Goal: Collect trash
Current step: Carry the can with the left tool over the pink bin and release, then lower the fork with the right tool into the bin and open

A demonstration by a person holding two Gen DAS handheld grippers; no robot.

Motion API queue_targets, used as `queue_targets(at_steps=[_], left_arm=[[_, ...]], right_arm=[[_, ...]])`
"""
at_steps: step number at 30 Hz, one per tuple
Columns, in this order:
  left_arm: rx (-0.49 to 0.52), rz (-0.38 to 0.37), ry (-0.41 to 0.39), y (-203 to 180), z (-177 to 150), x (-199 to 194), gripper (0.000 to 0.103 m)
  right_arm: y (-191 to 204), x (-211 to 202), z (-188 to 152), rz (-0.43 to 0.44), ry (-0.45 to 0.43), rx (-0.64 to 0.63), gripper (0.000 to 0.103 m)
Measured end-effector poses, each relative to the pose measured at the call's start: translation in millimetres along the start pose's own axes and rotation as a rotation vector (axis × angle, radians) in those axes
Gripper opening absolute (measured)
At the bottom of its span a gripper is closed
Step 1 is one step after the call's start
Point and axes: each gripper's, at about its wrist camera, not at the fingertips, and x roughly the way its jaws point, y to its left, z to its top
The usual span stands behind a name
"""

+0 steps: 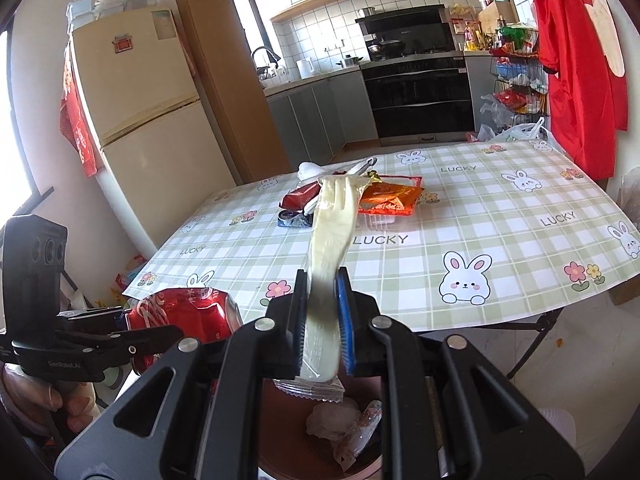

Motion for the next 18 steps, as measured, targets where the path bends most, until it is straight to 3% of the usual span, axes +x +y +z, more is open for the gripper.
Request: queue_targets(at_steps=[8,11,14,18], left_arm=[[0.033,0.005,0.035,-1.7,-0.5,20.8,0.056],[0.047,-0.008,0.01,-4.6,5.1,24.2,0.068],[0.021,0.004,-0.018,-1.5,13.8,17.6,0.072],[-0.005,0.113,-0.133,8.9,25.0,-10.2,0.086]], right_arm=[[-1.5,11.1,-3.1,0.004,0.026,0.004,0.018],[-1.6,13.8,-4.0,0.005,0.034,0.008,0.018],[-0.5,12.7,-3.5,0.007,0.031,0.001,0.018],[1.8,13.5,-3.0,0.019,0.035,-0.012,0.018]])
